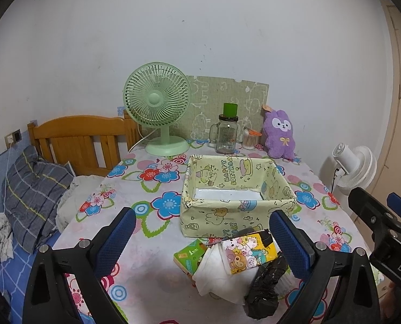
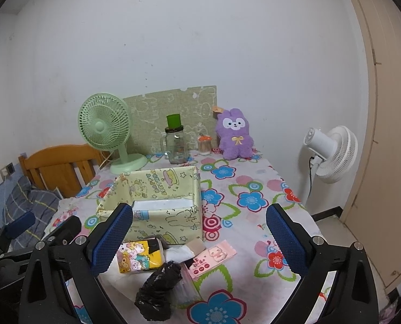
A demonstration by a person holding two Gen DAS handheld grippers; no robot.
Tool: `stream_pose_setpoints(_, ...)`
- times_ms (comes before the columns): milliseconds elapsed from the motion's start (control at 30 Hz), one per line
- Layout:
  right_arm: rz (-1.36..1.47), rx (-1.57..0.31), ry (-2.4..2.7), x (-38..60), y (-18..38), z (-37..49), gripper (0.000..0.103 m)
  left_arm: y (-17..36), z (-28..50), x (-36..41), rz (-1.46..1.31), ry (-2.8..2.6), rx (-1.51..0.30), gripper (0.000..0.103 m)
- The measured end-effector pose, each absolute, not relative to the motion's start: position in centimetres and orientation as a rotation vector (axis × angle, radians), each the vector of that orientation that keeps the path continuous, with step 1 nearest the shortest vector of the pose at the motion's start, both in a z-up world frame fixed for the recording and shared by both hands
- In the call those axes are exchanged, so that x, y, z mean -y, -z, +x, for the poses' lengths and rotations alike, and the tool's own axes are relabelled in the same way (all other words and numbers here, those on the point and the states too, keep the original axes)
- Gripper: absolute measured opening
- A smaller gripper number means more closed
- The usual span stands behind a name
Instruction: Organize soft objects
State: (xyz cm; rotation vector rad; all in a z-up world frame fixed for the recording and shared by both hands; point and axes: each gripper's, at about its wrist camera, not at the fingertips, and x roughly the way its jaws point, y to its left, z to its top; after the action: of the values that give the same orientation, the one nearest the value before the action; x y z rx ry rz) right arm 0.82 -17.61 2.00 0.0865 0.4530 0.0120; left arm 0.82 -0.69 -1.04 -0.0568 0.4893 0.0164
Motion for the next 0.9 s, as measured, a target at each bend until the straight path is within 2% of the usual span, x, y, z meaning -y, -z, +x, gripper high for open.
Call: stream_pose_setpoints(900, 0.065, -0.554, -0.020, 17.4, 2.2, 4.5, 0.098, 5.4, 4.3, 2.5, -0.010, 0.052, -0.597, 0.098)
